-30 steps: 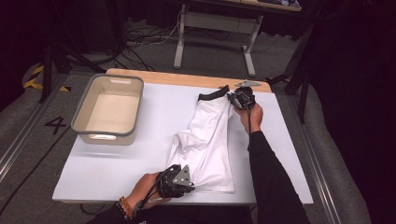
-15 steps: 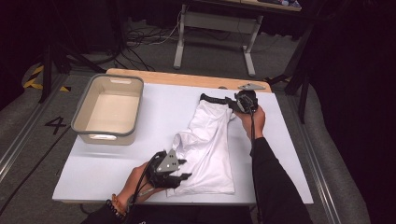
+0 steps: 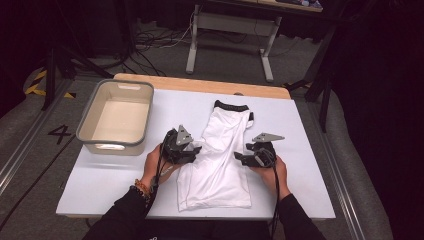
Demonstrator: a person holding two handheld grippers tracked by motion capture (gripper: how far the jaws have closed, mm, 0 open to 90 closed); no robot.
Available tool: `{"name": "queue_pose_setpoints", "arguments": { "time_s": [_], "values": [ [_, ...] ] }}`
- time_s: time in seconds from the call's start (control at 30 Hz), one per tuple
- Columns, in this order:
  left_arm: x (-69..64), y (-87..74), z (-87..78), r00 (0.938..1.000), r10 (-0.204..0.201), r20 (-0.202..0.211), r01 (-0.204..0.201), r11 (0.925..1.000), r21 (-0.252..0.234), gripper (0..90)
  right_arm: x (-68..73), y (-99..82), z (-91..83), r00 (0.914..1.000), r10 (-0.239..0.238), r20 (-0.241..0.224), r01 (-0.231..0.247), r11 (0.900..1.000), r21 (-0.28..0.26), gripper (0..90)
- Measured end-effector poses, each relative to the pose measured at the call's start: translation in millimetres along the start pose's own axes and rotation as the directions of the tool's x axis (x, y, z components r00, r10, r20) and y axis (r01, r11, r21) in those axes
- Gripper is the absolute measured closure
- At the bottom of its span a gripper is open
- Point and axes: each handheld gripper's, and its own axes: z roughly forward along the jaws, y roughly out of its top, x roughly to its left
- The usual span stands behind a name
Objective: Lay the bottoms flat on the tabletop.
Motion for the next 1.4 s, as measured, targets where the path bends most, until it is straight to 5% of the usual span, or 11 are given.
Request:
{"name": "queue_pose_setpoints", "arguments": {
  "time_s": [0.17,0.23,0.33,0.47,0.7,0.93,1.07,1.23,1.3,1.37,1.4],
  "values": [
    [10.3,-6.7,13.6,0.9999,-0.014,0.002,0.014,0.9982,0.058,64.3,17.6,-9.3,-4.3,0.9997,-0.019,-0.016,0.020,0.9989,0.042,37.7],
    [13.9,-8.8,14.3,0.9996,-0.028,0.007,0.028,0.9980,0.056,78.7,25.7,-10.9,-5.8,0.9991,-0.042,0.006,0.042,0.9980,0.048,51.3],
    [17.7,-11.9,15.0,0.9987,-0.048,0.013,0.048,0.9973,0.056,85.9,34.8,-14.3,-7.8,0.9967,-0.070,-0.042,0.071,0.9971,0.028,82.5],
    [22.7,-15.1,12.7,0.9966,-0.082,0.011,0.082,0.9957,0.044,87.4,36.5,-15.0,-11.4,0.9976,-0.052,-0.045,0.054,0.9977,0.040,87.0],
    [19.1,-7.2,-0.2,0.9931,-0.108,0.047,0.109,0.9934,-0.034,87.4,22.5,-20.2,-48.2,0.9999,-0.012,-0.003,0.012,0.9986,-0.051,87.7],
    [15.2,-3.9,10.7,0.9956,-0.091,0.023,0.091,0.9958,-0.010,85.0,8.5,-27.0,-56.6,0.9996,0.023,0.013,-0.022,0.9960,-0.087,86.1],
    [17.3,-5.8,5.1,0.9944,-0.106,-0.009,0.106,0.9944,0.001,67.8,13.0,-25.5,-49.8,0.9986,-0.005,0.053,0.008,0.9984,-0.055,44.9],
    [1.0,-12.0,-22.8,0.9999,-0.015,-0.004,0.015,0.9995,-0.030,55.0,22.5,-24.0,-65.9,0.9944,-0.070,0.079,0.078,0.9908,-0.110,42.8],
    [-11.0,-14.9,-39.1,0.9988,0.033,0.037,-0.031,0.9980,-0.055,55.4,26.5,-25.2,-72.6,0.9936,-0.090,0.068,0.098,0.9871,-0.126,43.6],
    [-27.5,-17.3,-55.0,0.9897,0.097,0.106,-0.089,0.9931,-0.076,57.4,31.1,-29.0,-78.2,0.9928,-0.110,0.048,0.115,0.9852,-0.127,45.5],
    [-38.9,-19.0,-62.9,0.9779,0.135,0.159,-0.124,0.9892,-0.078,57.2,33.4,-31.8,-80.2,0.9927,-0.116,0.034,0.119,0.9854,-0.122,46.0]
  ]
}}
